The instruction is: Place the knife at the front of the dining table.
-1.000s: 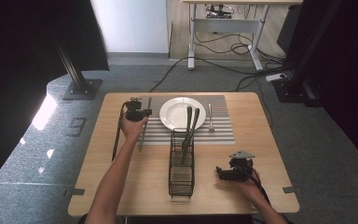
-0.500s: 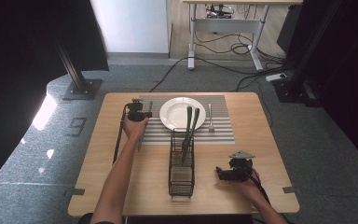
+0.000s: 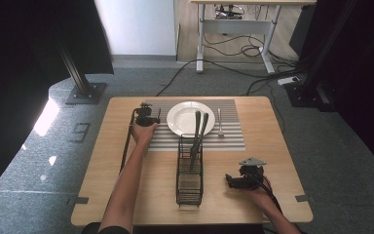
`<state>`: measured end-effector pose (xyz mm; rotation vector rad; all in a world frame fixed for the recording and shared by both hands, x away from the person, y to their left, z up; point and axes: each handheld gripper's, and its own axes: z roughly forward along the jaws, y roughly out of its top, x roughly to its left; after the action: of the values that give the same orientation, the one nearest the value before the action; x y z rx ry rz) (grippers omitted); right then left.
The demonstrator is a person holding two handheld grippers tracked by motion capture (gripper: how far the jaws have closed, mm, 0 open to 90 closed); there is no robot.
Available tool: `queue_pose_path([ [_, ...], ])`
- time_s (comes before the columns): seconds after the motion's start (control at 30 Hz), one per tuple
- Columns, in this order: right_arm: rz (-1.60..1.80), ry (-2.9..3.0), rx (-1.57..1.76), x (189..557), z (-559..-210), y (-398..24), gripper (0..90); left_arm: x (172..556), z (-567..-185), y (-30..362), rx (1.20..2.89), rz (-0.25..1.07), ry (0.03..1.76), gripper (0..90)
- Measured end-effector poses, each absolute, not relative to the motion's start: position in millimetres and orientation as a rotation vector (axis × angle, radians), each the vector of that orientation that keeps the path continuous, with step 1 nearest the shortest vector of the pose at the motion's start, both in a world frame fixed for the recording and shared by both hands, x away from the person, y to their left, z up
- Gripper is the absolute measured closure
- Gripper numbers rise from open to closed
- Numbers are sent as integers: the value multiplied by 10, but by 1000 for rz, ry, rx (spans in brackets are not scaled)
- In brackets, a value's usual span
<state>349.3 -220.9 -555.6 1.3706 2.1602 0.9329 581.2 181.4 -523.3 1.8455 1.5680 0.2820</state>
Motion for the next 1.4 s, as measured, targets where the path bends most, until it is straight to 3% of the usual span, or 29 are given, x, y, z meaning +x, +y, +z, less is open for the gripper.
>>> queue_pose_path([
  [0.43, 933, 2160, 1372, 3494, -5557, -2209, 44, 5952, -5328, 1839, 1835, 291, 1620, 834],
  [1.03, 936, 2161, 1366, 3488, -5556, -2205, 54, 5870, -5310, 1663, 1946, 461, 1602, 830],
  [1.4, 936, 2160, 1365, 3484, -5554, -2202, 58, 5869, -5322, 1692, 1931, 443, 1591, 816],
])
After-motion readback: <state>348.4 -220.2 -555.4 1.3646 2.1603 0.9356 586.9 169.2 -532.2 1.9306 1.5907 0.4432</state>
